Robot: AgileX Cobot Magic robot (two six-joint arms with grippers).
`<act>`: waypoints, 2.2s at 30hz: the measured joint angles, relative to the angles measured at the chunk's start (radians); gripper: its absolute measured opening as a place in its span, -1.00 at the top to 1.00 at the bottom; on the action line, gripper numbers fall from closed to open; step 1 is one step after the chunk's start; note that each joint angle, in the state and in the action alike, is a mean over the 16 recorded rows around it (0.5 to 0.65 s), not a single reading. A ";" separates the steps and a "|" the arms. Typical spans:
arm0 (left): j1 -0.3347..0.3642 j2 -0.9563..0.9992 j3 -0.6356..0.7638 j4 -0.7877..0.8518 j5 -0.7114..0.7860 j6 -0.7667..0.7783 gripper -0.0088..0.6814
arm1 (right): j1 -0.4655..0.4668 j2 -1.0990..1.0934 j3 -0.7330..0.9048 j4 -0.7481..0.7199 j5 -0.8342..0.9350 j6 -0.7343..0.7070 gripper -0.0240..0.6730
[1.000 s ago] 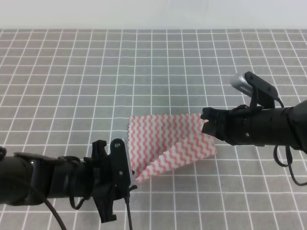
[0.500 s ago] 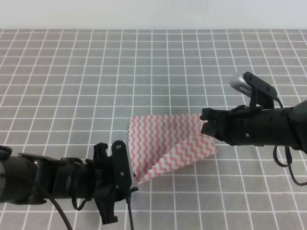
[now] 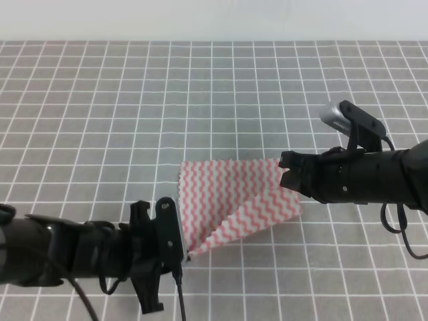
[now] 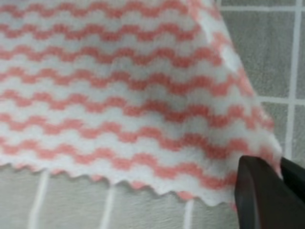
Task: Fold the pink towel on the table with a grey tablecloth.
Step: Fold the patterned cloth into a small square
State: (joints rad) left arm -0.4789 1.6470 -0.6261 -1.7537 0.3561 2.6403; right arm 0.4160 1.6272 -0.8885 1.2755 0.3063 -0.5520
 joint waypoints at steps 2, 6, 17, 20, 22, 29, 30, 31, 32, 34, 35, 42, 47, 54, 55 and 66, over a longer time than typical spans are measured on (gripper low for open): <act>0.000 -0.008 -0.014 0.001 -0.006 -0.039 0.97 | 0.000 0.001 0.000 0.001 -0.002 0.000 0.98; 0.000 -0.025 -0.050 -0.001 -0.029 -0.124 0.98 | 0.000 0.002 0.000 0.005 -0.015 0.001 0.98; 0.000 -0.013 -0.159 0.003 -0.112 -0.277 0.98 | 0.000 0.008 -0.004 0.016 -0.072 0.000 0.98; 0.000 0.004 -0.175 0.001 -0.130 -0.286 0.98 | 0.000 0.017 -0.013 0.017 -0.080 0.000 0.98; 0.000 0.017 -0.184 0.003 -0.138 -0.288 0.98 | 0.000 0.029 -0.022 0.016 -0.080 0.000 0.98; 0.000 0.071 -0.216 0.002 -0.161 -0.316 0.98 | -0.002 0.070 -0.056 0.014 -0.080 0.000 0.98; 0.000 0.078 -0.221 0.002 -0.164 -0.321 0.98 | -0.004 0.076 -0.061 0.014 -0.080 0.000 0.98; 0.000 0.085 -0.226 0.002 -0.168 -0.326 0.98 | -0.006 0.082 -0.065 0.014 -0.080 0.000 0.98; 0.000 0.093 -0.231 0.004 -0.171 -0.330 0.98 | -0.008 0.087 -0.069 0.013 -0.080 0.000 0.98; 0.000 0.107 -0.242 0.003 -0.176 -0.340 0.98 | -0.015 0.094 -0.075 0.013 -0.081 0.000 0.98; 0.000 0.113 -0.247 0.003 -0.178 -0.345 0.98 | -0.019 0.096 -0.077 0.012 -0.082 0.000 0.98; 0.000 0.153 -0.282 0.004 -0.181 -0.369 0.98 | -0.049 0.111 -0.086 0.005 -0.077 -0.004 0.98; 0.000 0.163 -0.297 0.003 -0.182 -0.374 0.98 | -0.064 0.135 -0.103 0.002 -0.059 -0.011 0.98; 0.000 0.167 -0.306 0.004 -0.190 -0.376 0.98 | -0.069 0.177 -0.136 0.001 -0.033 -0.020 0.98; 0.000 0.166 -0.306 0.003 -0.192 -0.376 0.98 | -0.069 0.183 -0.140 0.002 -0.030 -0.021 0.98; 0.000 0.171 -0.308 0.001 -0.214 -0.372 0.98 | -0.069 0.211 -0.160 0.005 -0.021 -0.026 0.98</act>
State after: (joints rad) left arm -0.4784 1.8177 -0.9342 -1.7524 0.1420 2.2688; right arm 0.3467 1.8381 -1.0482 1.2803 0.2853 -0.5783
